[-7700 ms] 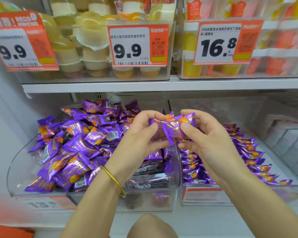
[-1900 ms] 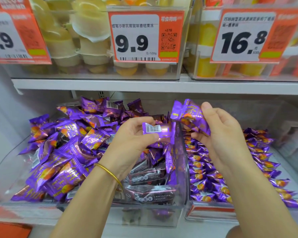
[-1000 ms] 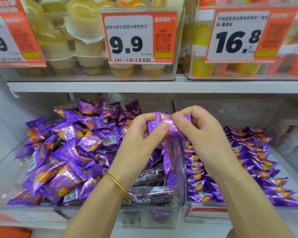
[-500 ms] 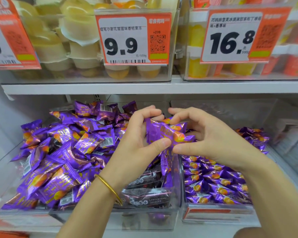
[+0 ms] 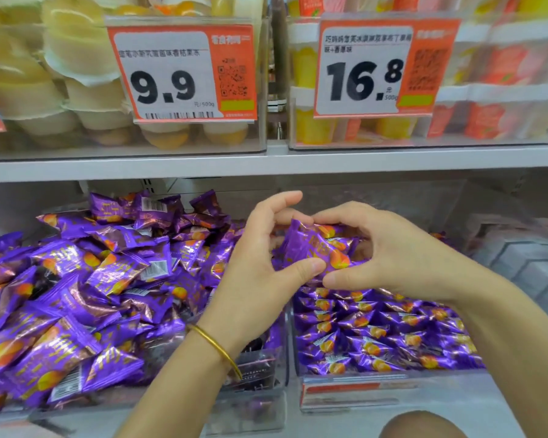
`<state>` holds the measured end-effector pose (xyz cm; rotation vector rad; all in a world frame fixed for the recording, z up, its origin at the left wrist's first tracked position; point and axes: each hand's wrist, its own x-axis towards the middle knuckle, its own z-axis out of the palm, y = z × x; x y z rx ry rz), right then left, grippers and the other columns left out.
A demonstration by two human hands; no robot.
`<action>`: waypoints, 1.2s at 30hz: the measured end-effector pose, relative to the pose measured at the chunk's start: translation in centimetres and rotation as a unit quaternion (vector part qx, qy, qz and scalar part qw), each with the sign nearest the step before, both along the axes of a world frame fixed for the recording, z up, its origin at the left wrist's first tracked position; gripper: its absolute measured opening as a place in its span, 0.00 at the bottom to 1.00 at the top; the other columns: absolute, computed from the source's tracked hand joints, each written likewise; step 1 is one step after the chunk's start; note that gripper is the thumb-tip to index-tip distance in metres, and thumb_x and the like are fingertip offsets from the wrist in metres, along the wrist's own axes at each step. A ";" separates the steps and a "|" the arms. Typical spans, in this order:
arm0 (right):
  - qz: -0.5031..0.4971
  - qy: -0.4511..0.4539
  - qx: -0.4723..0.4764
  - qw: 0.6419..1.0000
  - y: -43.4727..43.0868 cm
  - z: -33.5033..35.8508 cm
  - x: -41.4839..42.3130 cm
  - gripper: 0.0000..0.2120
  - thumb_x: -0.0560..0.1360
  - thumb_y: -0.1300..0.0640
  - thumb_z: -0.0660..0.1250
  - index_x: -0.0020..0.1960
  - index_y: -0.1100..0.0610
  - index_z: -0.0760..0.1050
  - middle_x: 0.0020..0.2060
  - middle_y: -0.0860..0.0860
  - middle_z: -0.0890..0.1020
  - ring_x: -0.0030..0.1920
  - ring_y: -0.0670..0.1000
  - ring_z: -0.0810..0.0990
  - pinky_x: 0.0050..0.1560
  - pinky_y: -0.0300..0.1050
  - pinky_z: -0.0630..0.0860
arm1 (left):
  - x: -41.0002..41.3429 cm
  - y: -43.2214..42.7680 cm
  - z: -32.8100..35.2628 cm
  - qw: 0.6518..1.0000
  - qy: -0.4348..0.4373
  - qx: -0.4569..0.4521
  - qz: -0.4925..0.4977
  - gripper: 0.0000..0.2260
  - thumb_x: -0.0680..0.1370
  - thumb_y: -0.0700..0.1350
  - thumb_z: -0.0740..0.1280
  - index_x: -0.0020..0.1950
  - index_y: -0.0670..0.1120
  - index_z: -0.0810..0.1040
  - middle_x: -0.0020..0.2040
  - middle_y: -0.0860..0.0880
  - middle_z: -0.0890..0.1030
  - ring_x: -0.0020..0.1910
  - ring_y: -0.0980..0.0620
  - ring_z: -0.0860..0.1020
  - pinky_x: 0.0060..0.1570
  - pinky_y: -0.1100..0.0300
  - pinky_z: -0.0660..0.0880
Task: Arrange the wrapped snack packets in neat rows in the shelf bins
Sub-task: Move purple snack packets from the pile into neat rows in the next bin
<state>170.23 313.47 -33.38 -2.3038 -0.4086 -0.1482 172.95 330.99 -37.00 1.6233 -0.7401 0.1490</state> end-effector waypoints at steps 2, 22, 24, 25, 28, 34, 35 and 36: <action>-0.018 0.002 -0.011 1.000 -1.2 -0.1 -0.2 0.29 0.62 0.53 0.77 0.57 0.38 0.69 0.55 0.42 0.75 0.54 0.40 0.76 0.57 0.42 0.74 | -0.1 -1.5 0.3 0.997 -0.038 0.058 0.026 0.29 0.66 0.43 0.72 0.63 0.59 0.67 0.56 0.56 0.76 0.58 0.55 0.76 0.60 0.55 0.72; -0.144 0.117 -0.531 0.827 -17.7 -2.7 1.3 0.26 0.66 0.53 0.73 0.60 0.57 0.69 0.56 0.56 0.71 0.56 0.59 0.74 0.53 0.48 0.74 | 2.3 -18.6 -6.4 0.779 -0.160 0.602 -0.070 0.24 0.82 0.56 0.50 0.77 0.51 0.52 0.78 0.51 0.46 0.76 0.50 0.43 0.73 0.41 0.45; -0.129 0.131 -0.565 0.804 -17.4 -2.9 1.9 0.25 0.66 0.54 0.72 0.60 0.58 0.69 0.57 0.56 0.71 0.58 0.58 0.74 0.54 0.48 0.74 | 2.2 -18.5 -7.1 0.777 -0.153 0.607 -0.073 0.24 0.82 0.57 0.48 0.77 0.52 0.50 0.78 0.52 0.45 0.76 0.52 0.42 0.73 0.41 0.43; -0.122 0.139 -0.576 0.796 -17.4 -2.9 2.2 0.26 0.66 0.54 0.72 0.61 0.58 0.69 0.57 0.56 0.71 0.58 0.58 0.74 0.54 0.48 0.75 | 2.2 -18.4 -7.2 0.777 -0.152 0.607 -0.073 0.24 0.82 0.57 0.48 0.77 0.52 0.50 0.78 0.53 0.45 0.76 0.53 0.41 0.73 0.41 0.42; -0.117 0.160 -0.582 0.789 -17.2 -3.1 2.8 0.25 0.67 0.55 0.73 0.61 0.58 0.70 0.57 0.56 0.72 0.56 0.57 0.76 0.48 0.46 0.75 | 2.2 -18.3 -7.2 0.780 -0.150 0.603 -0.073 0.24 0.82 0.57 0.48 0.77 0.53 0.50 0.78 0.53 0.46 0.76 0.54 0.42 0.73 0.42 0.42; -0.107 0.181 -0.551 0.808 -17.5 -4.0 3.8 0.22 0.69 0.57 0.72 0.59 0.59 0.69 0.57 0.56 0.72 0.47 0.54 0.74 0.41 0.45 0.72 | 2.0 -18.2 -7.1 0.787 -0.144 0.595 -0.074 0.25 0.82 0.58 0.48 0.77 0.52 0.51 0.78 0.53 0.47 0.76 0.53 0.42 0.73 0.43 0.41; -0.106 0.182 -0.549 0.809 -17.5 -4.1 3.9 0.22 0.69 0.57 0.71 0.60 0.59 0.69 0.57 0.56 0.70 0.45 0.53 0.72 0.40 0.43 0.70 | 2.0 -18.1 -7.2 0.788 -0.141 0.594 -0.075 0.25 0.81 0.58 0.48 0.77 0.52 0.51 0.78 0.52 0.46 0.76 0.53 0.42 0.73 0.43 0.41; -0.104 0.182 -0.548 0.810 -17.6 -4.2 3.9 0.23 0.70 0.57 0.71 0.61 0.58 0.69 0.57 0.56 0.70 0.45 0.53 0.72 0.40 0.43 0.69 | 2.0 -18.1 -7.2 0.790 -0.136 0.594 -0.076 0.25 0.81 0.58 0.48 0.77 0.52 0.51 0.78 0.52 0.45 0.76 0.54 0.41 0.73 0.43 0.40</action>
